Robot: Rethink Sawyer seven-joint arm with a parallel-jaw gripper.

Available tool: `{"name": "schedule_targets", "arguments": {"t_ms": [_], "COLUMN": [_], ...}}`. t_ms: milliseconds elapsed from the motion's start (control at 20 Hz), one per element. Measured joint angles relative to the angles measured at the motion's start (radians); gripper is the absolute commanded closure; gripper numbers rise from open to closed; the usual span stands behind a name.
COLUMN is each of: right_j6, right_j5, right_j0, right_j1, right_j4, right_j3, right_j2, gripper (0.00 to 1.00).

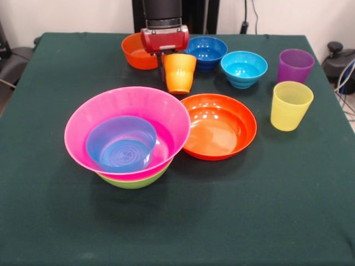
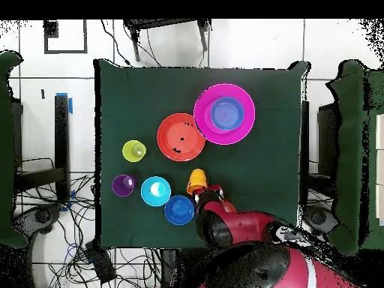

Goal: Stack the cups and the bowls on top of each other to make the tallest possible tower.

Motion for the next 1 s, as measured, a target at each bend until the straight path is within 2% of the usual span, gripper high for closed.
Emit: {"name": "schedule_targets", "arguments": {"t_ms": [650,1000], "right_j6": [0.000,0.000], "right_j5": [0.158,0.175], "right_j0": [-0.066,-0.082], "right_j1": [-0.150,-0.196], "right_j4": [-0.001,-0.001], "right_j3": [0.001,0.001], "right_j2": [0.087,0.127], "gripper": [1.00,1.00]}}
